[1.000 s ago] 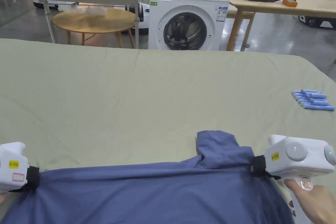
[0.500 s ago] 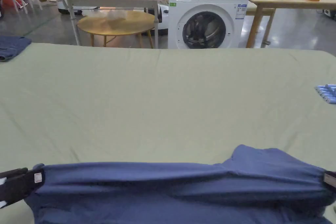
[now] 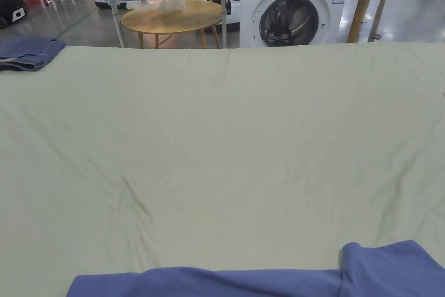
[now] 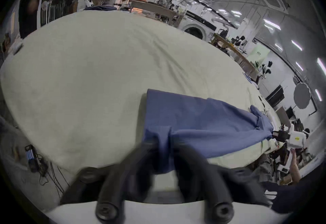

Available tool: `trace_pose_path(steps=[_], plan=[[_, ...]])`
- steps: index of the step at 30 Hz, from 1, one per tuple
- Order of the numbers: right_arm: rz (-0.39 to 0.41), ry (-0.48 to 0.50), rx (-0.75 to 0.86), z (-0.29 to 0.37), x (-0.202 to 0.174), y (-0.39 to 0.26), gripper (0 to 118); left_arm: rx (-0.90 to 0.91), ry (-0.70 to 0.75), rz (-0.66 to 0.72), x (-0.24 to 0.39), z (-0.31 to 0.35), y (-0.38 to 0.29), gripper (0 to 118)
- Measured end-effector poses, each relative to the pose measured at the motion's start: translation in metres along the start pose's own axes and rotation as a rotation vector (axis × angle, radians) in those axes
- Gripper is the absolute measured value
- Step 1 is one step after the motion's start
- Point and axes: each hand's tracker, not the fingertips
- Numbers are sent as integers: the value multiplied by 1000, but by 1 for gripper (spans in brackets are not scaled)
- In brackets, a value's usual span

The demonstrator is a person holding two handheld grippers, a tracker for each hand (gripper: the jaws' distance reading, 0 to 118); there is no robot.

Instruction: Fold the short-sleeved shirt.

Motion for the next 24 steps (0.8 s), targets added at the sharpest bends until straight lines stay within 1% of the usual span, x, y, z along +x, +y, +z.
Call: trace_pose_path(steps=[1, 2, 3, 5, 6, 10, 13, 14, 15, 16, 17, 18, 20, 22, 24], plan=[[8, -23, 5, 0, -2, -2, 34, 49, 41, -4, 2, 2, -1, 40], [4, -17, 17, 4, -2, -3, 65, 76, 71, -22, 11, 9, 2, 56], [11, 0, 55, 11, -3, -2, 69, 115, 97, -68, 19, 17, 6, 55], [48, 13, 129, 27, -13, 4, 68, 180, 85, -111, 39, 32, 18, 55], [71, 30, 163, 34, -20, 11, 68, 218, 80, -125, 36, 41, 24, 55], [133, 124, 326, 67, -68, 44, 68, 378, 47, -229, 88, 71, 54, 55], [161, 186, 402, 76, -96, 63, 68, 482, 1, -315, 123, 85, 67, 55], [178, 209, 411, 75, -104, 69, 64, 498, -19, -337, 121, 84, 67, 54], [191, 230, 427, 74, -112, 72, 51, 505, -29, -355, 128, 84, 69, 47], [192, 242, 441, 72, -118, 74, 31, 512, -37, -349, 132, 82, 70, 31], [184, 249, 435, 68, -121, 75, 5, 515, -55, -348, 135, 80, 72, 2], [181, 257, 424, 65, -126, 78, 0, 512, -64, -342, 143, 77, 76, 0], [184, 279, 389, 60, -135, 80, 0, 488, -64, -294, 145, 72, 78, 0], [209, 269, 391, 57, -140, 77, 0, 481, -122, -260, 147, 72, 78, 0], [231, 271, 391, 58, -143, 76, 0, 467, -139, -220, 138, 72, 79, 0]])
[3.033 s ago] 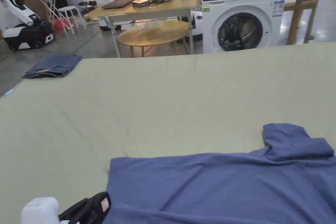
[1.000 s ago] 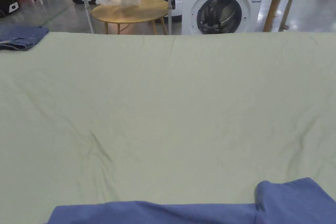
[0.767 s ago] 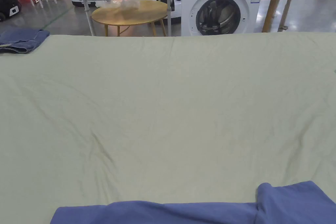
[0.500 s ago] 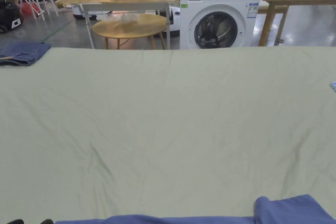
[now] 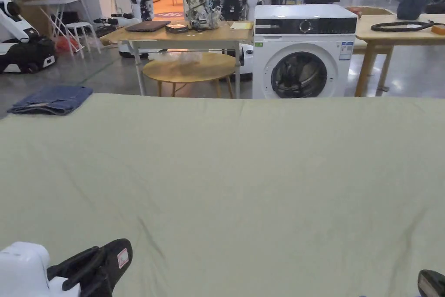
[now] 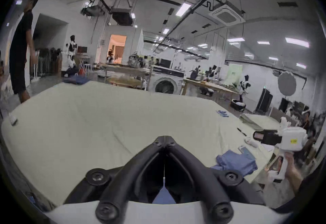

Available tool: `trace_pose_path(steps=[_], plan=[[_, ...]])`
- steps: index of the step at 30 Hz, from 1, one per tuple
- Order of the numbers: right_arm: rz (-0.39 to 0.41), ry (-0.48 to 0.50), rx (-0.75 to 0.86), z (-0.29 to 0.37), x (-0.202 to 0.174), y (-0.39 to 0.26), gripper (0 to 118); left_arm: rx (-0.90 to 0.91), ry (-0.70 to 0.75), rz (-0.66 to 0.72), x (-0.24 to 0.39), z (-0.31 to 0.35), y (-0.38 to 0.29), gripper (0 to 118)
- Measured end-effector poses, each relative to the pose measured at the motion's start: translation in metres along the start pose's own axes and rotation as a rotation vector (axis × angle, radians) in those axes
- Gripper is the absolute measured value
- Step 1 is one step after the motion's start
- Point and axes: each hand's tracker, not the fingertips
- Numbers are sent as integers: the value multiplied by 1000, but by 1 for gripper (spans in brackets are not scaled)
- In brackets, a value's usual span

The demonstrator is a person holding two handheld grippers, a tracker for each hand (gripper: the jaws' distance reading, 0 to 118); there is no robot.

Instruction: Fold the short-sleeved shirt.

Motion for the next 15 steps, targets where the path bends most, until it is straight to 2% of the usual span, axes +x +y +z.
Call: trace_pose_path(steps=[2, 4, 5, 6, 7, 11, 15], plan=[[7, 7, -3, 1, -3, 0, 0, -50, 4, 66, -21, 1, 0, 0], [7, 21, -12, 3, 0, -1, 0, -176, -19, 174, -51, -1, -4, 0], [3, 33, -20, 4, 4, -5, 0, -220, -50, 223, -70, 1, -10, 16], [-1, 38, -28, 5, 6, -8, 0, -259, -71, 263, -92, 6, -20, 41], [-7, 39, -38, 5, 8, -11, 0, -272, -70, 286, -106, 9, -27, 58], [-46, 43, -99, 2, 13, -24, 0, -362, -72, 473, -164, 10, -60, 71], [-75, 58, -133, -1, 19, -34, 0, -406, -79, 592, -199, -9, -97, 71]])
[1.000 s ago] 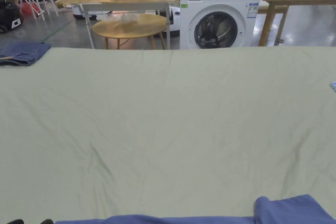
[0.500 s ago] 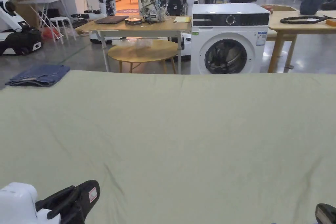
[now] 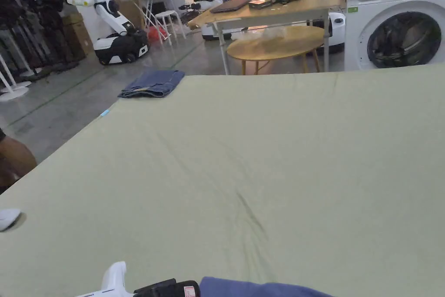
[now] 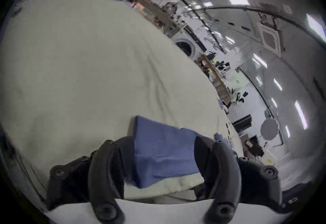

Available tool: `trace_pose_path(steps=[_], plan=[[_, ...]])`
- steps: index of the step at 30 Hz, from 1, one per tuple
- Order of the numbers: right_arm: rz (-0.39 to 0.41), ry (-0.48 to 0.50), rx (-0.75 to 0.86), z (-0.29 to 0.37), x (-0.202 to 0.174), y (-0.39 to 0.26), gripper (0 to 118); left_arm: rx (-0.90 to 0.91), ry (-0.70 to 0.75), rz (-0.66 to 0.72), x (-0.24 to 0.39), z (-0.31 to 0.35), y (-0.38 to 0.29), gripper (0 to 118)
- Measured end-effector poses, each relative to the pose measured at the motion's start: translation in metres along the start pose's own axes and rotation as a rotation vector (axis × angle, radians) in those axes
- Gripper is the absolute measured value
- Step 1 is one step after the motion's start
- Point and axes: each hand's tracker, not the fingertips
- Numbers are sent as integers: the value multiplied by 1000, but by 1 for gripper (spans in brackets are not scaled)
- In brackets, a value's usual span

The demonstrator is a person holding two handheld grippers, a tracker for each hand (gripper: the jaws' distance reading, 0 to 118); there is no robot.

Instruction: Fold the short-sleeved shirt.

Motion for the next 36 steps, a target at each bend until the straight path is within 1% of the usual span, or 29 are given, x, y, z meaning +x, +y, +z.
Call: trace_pose_path(steps=[2, 4, 5, 6, 7, 8, 9, 11, 12, 13, 15, 17, 18, 19, 22, 23, 24, 25, 26, 29, 31, 34, 35, 36], plan=[[-6, -3, -9, 0, 2, -4, 0, -39, 13, 36, -18, -18, -1, 71], [-23, 2, -15, 0, 5, -5, 0, -66, -44, 104, -31, -37, -7, 71], [-32, 3, -19, 0, 7, -6, 0, -72, -91, 147, -38, -46, -9, 65], [-40, 1, -21, -1, 8, -7, 0, -52, -169, 192, -41, -50, -11, 52], [-49, -1, -21, 0, 10, -8, 0, -29, -201, 239, -41, -56, -13, 40], [-58, -1, -20, 1, 11, -8, 0, -34, -169, 281, -40, -65, -17, 21], [-69, -1, -18, 2, 12, -9, 0, -54, -132, 269, -38, -73, -20, 3], [-89, 0, -16, 2, 15, -9, 0, -71, -116, 228, -30, -79, -27, 3], [-95, -1, -17, 3, 16, -9, 0, -44, -137, 237, -29, -76, -26, 2], [-97, -4, -17, 4, 17, -9, 0, -27, -161, 255, -27, -72, -26, 2], [-104, -6, -17, 5, 18, -9, 0, 66, -151, 325, -26, -56, -20, 2], [-119, -1, -21, 4, 22, -10, 0, 130, -170, 381, -27, -33, -12, 2], [-129, 2, -21, 5, 18, -9, 0, 130, -185, 366, -22, -20, -8, 2], [-136, 5, -21, 4, 19, -10, 0, 158, -170, 314, -16, -6, -2, 2], [-150, -5, -15, 1, 20, -13, 0, 203, -53, 189, -3, 38, 26, 2], [-161, -1, -13, 0, 21, -14, 0, 231, 24, 138, 7, 50, 34, 2], [-180, 9, -10, -1, 22, -15, 0, 217, 102, 80, 15, 59, 43, 2], [-193, 17, -8, -2, 22, -16, 0, 208, 132, 54, 23, 62, 47, 2], [-204, 24, -9, -3, 24, -18, 0, 194, 127, 40, 35, 61, 49, 2], [-212, 26, -5, -5, 22, -18, 0, 140, 81, -71, 86, 35, 33, 2], [-217, 33, -1, -5, 20, -18, 0, 64, 45, -91, 113, 2, 17, 2], [-214, 44, 6, -1, 16, -17, 0, -26, -79, -101, 141, -67, -21, 2], [-212, 46, 11, 1, 15, -17, 0, -63, -92, -104, 146, -93, -32, 2], [-215, 47, 15, 2, 15, -17, 0, -88, -55, -137, 151, -118, -41, 2]])
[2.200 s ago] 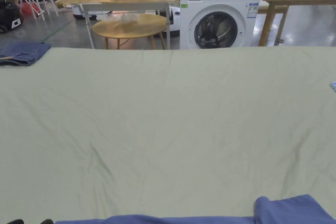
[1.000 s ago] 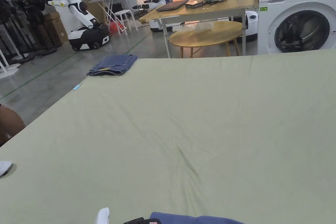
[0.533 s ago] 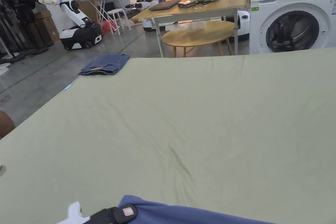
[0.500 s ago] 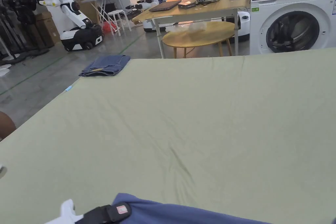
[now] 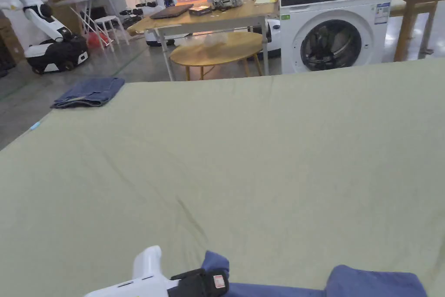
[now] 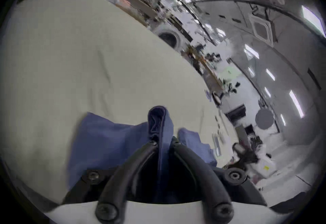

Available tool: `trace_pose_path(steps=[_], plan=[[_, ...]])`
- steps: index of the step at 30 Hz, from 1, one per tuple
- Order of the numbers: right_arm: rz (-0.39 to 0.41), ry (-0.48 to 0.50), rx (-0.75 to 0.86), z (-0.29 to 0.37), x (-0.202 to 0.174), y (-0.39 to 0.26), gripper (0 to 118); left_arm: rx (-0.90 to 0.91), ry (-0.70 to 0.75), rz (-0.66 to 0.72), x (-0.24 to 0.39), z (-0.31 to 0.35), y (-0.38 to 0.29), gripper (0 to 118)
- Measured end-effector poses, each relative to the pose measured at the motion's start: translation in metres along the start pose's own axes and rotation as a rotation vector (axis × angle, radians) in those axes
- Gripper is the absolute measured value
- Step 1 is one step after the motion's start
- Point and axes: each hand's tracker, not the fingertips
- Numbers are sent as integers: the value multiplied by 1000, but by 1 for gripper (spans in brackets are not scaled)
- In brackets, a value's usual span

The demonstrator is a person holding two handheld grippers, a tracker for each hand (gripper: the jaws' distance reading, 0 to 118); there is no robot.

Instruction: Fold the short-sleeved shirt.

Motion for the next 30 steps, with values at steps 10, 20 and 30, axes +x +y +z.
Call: trace_pose_path(steps=[10, 20, 30], plan=[[-56, -43, -9, 13, 20, -16, 0, -48, -252, 100, 5, -54, -6, 52], [-82, -38, -25, 14, 21, -22, 0, -259, -5, -64, 14, -115, -57, 0], [-40, 6, -83, -3, 9, -25, 0, 55, -82, -87, -35, 24, 2, 67]])
